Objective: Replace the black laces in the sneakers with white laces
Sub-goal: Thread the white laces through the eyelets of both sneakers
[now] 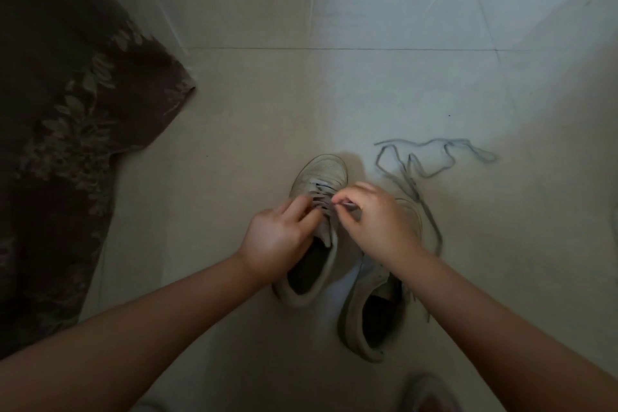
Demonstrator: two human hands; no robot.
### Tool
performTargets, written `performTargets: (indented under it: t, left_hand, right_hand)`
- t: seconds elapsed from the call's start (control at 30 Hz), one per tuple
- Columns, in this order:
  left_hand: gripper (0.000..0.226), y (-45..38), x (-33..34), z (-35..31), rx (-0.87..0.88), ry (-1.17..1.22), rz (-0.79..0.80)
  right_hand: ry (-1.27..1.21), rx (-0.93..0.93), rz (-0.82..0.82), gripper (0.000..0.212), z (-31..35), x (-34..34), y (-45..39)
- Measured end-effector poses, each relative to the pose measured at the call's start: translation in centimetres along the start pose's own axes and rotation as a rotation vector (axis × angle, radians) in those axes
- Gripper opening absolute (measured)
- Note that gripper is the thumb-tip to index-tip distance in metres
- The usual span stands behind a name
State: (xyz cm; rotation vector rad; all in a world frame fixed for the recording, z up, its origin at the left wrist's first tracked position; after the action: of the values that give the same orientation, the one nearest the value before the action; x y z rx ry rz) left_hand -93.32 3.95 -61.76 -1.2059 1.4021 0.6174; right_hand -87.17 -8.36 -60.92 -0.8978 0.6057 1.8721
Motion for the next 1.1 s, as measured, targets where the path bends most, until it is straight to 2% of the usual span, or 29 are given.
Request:
performTargets:
  t: [0.13,0.27,0.53,0.6,0.77,0.97,1.1]
  left_hand:
    - [0.015,1.3,-0.2,0.7,-0.061,0.062,-0.043]
    - [0.015,1.7,0.0,1.1,-0.068,0.087,-0.057]
    - [0.011,1.9,-0.2,1.1,-0.122,0.141,-0.081]
    - [0.012,1.8,-0.2,1.1,-0.128,0.131,-0.078]
    - [0.016,1.9,-0.2,1.3,-0.173,0.147,-0.085]
    - [0.011,1.9,-0.2,1.3,-0.187,0.182,-0.102]
    - [0.01,2.0,-0.1,1.2,-0.175,0.191,-0.109]
  right_hand:
    - [0.136,-0.094,-0.001,0.008,0.6,0.3,-0.2]
    - [0.196,-0.142,0.028,0.015,1.1,1.0,-0.2]
    - [-0.135,0.243,0.039,0.007,-1.0,1.5,0.2]
    - [-0.194,0.291,0.035,0.006,-1.2,1.9,0.4]
    - [-0.184,0.286,0.031,0.006,-1.0,2.2,0.3]
    - [-0.015,0.131,0.038,0.009,0.0,1.9,0.2]
    - [-0.099,0.216,0.015,0.009,-0.3,2.2,0.4]
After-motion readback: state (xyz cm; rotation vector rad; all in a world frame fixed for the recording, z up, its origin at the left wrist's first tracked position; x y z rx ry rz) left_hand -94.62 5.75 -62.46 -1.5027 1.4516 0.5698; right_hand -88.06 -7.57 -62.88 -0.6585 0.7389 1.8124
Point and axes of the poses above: each hand's wrist, its own y-axis away from the middle knuckle, its own x-axis out of the palm, z = x × y, the point moved 6 cm from there along -y, towards the middle knuckle, and after that the axes turned 4 degrees about x, right-handed, at the moved point
